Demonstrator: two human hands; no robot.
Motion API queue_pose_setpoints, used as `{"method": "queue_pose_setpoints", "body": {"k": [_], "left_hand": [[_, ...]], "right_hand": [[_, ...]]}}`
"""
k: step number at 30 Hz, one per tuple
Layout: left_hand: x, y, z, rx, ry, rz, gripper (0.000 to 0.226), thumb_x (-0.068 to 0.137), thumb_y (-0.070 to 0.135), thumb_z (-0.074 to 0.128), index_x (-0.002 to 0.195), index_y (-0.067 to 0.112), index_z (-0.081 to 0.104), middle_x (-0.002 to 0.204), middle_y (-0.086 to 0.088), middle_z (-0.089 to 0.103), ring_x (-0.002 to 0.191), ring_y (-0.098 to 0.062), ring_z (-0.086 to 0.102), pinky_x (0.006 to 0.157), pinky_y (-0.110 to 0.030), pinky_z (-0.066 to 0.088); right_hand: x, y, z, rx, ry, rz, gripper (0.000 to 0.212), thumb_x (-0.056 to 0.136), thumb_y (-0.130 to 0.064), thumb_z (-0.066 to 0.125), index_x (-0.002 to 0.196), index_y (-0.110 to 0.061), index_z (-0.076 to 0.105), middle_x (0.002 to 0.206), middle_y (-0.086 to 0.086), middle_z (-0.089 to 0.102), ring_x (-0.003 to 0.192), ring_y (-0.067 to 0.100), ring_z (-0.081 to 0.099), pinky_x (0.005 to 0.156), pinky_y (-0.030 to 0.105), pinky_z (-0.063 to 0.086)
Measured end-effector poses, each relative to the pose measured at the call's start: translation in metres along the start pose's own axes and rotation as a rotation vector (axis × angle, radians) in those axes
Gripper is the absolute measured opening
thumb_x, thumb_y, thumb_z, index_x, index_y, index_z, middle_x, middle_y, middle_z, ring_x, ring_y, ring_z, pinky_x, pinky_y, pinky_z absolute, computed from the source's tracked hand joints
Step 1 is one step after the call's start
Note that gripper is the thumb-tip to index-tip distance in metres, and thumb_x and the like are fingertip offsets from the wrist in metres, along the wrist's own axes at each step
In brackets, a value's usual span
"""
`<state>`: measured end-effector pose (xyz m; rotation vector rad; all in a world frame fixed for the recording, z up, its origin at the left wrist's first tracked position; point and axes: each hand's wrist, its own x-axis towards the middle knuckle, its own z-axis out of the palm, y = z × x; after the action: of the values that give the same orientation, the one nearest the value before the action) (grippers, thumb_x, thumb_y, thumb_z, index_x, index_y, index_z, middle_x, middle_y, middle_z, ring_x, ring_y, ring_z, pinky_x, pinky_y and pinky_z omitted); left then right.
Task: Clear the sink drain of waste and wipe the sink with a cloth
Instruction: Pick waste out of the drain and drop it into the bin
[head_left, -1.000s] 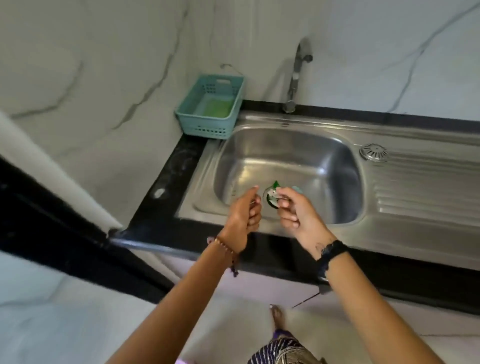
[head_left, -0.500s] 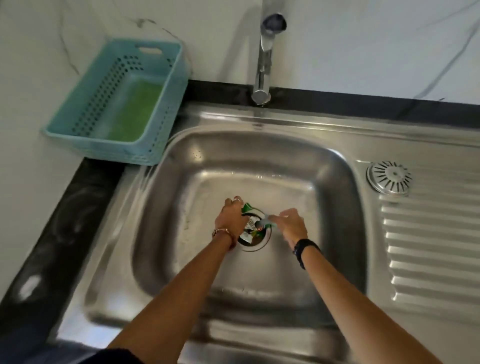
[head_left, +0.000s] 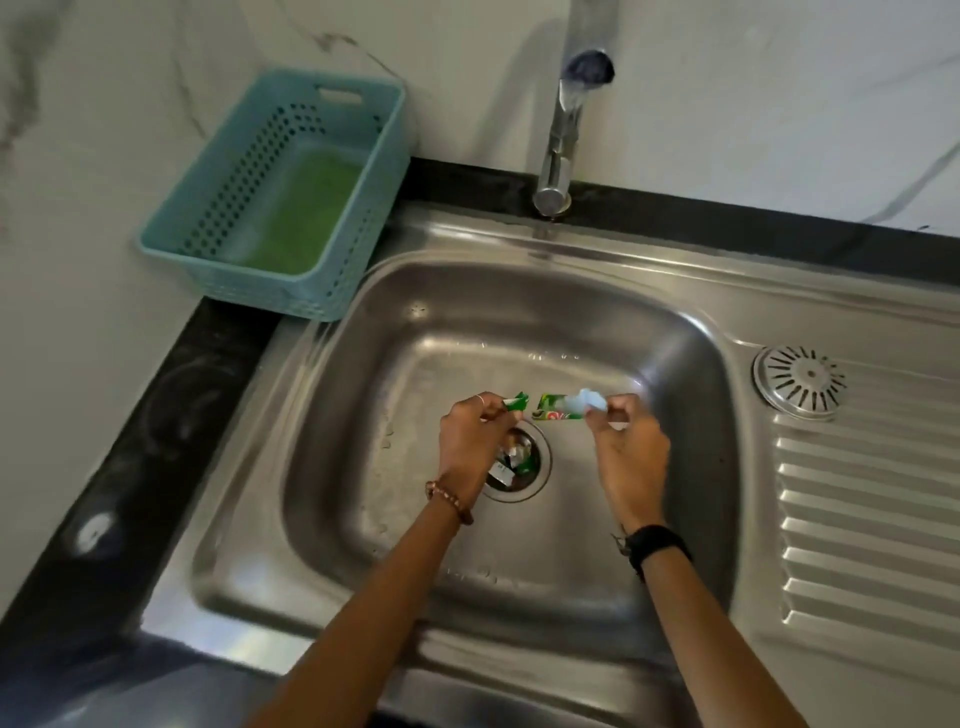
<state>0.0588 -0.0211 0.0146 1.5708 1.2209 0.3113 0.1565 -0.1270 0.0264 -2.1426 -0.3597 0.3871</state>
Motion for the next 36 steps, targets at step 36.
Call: {"method": "queue_pose_setpoints", "body": {"k": [36], "left_hand": [[-0.394, -0.584, -0.199, -0.751, 0.832, -0.887, 0.002, 0.079, -0.001, 0.059, 0.076, 0.000, 0.060, 0.069, -0.016, 0.064, 0.037, -0.003, 0.057, 0.045, -0.021, 0.048]], "right_hand": [[-0.544, 0.205, 0.331, -0.513, -1.259, -0.386, 0.016, 0.086, -0.003, 0.057, 0.076, -0.012, 0.050, 0.084, 0.011, 0.063, 0.076, 0.027, 0.065, 0.065, 0.037, 0.055]]}}
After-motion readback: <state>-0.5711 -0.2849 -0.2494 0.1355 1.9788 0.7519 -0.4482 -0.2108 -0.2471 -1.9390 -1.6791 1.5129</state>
